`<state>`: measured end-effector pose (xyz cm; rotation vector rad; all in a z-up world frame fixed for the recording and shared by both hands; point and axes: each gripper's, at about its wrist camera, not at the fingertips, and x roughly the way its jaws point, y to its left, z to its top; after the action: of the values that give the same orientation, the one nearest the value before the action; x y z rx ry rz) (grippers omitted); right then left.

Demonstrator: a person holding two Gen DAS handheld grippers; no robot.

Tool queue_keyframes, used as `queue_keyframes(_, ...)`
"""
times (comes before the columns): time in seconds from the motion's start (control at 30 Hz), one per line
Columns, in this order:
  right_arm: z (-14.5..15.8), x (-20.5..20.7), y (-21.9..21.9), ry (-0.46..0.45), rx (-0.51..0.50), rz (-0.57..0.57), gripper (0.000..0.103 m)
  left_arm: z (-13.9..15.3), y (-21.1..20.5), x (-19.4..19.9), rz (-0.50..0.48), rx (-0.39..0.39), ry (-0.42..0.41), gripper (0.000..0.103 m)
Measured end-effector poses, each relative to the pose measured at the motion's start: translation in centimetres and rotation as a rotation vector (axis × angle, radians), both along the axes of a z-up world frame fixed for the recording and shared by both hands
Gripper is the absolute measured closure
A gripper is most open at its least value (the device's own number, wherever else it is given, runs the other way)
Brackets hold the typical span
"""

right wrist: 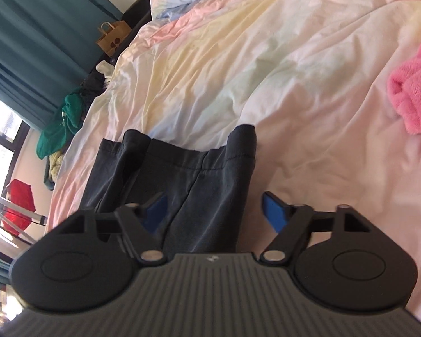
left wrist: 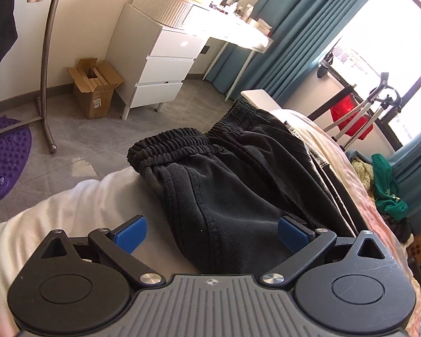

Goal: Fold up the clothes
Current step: 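Grasp the waistband with the left gripper while the right gripper grasps the leg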

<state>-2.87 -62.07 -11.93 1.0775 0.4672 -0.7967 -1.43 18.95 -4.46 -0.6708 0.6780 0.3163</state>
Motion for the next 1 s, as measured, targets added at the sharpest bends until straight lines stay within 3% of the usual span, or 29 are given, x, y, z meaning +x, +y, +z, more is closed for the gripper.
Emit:
queue_keyframes(0.07, -0.1, 0.3, 0.3, -0.018, 0.013, 0.013, 0.07, -0.1, 0.3, -0.2, 0.015, -0.024, -0.006, 0.002)
queue_keyframes(0.1, 0.3, 0.3, 0.5, -0.021, -0.008, 0.008, 0.089, -0.2, 0.4, -0.3, 0.022, -0.036, -0.009, 0.002)
queue_keyframes(0.13, 0.7, 0.2, 0.7, -0.024, -0.029, 0.002, 0.095, -0.2, 0.5, -0.5, 0.029, -0.048, -0.012, 0.002)
queue_keyframes(0.3, 1.8, -0.4, 0.9, -0.09, -0.08, 0.006, 0.096, -0.6, 1.3, -0.9, 0.067, -0.105, -0.01, 0.002)
queue_keyframes(0.5, 1.7, -0.8, 0.3, -0.117, -0.052, -0.002, 0.096, -1.6, 2.5, -1.5, 0.132, -0.183, 0.022, 0.002)
queue_keyframes(0.73, 1.6, -0.7, 0.3, -0.129, -0.043, -0.004, 0.096, -4.0, 3.1, -0.2, 0.081, -0.338, 0.021, 0.005)
queue_keyframes(0.87, 1.7, -0.3, 0.5, -0.135, -0.06, 0.002, 0.096, -5.4, 3.6, 1.7, 0.033, -0.408, -0.022, 0.014)
queue_keyframes(1.0, 2.0, 0.5, 0.7, -0.129, -0.113, 0.033, 0.096, -6.4, 4.1, 2.3, 0.042, -0.409, -0.08, 0.024)
